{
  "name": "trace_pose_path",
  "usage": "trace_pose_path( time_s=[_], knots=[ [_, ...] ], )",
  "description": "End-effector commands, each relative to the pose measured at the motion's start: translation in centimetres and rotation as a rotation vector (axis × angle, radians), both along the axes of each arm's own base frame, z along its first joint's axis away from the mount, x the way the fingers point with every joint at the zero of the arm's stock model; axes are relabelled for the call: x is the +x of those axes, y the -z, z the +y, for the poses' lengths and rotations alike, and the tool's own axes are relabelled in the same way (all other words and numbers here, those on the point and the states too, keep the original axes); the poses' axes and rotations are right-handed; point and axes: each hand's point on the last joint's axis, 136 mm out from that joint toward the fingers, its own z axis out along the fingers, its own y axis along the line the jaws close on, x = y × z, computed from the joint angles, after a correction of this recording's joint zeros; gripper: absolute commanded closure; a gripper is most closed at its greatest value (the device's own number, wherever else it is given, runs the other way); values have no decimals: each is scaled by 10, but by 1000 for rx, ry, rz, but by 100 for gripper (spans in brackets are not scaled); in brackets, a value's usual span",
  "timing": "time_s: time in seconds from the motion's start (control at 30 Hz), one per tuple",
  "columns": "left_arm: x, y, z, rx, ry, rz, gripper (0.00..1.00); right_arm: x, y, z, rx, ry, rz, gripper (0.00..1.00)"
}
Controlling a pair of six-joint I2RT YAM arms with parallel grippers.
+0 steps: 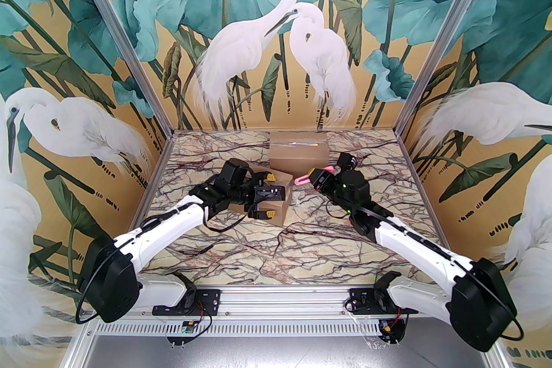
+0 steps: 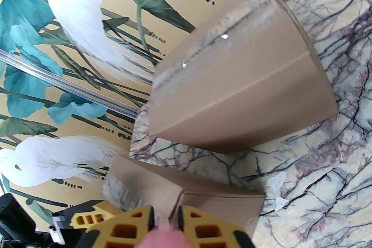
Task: Unpack the express box
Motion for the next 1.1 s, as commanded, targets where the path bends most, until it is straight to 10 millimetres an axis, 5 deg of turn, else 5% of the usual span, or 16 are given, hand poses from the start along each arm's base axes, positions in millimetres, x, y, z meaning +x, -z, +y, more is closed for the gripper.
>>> trace_pose_path(
  time_s=[0.0, 1.07],
  knots=[
    [2, 0, 0, -18, -5, -7, 1, 8, -22, 0, 35, 33, -48, 100],
    [14, 13, -2, -3, -34, -9, 1, 8, -18, -15, 90, 119, -44, 100]
  ],
)
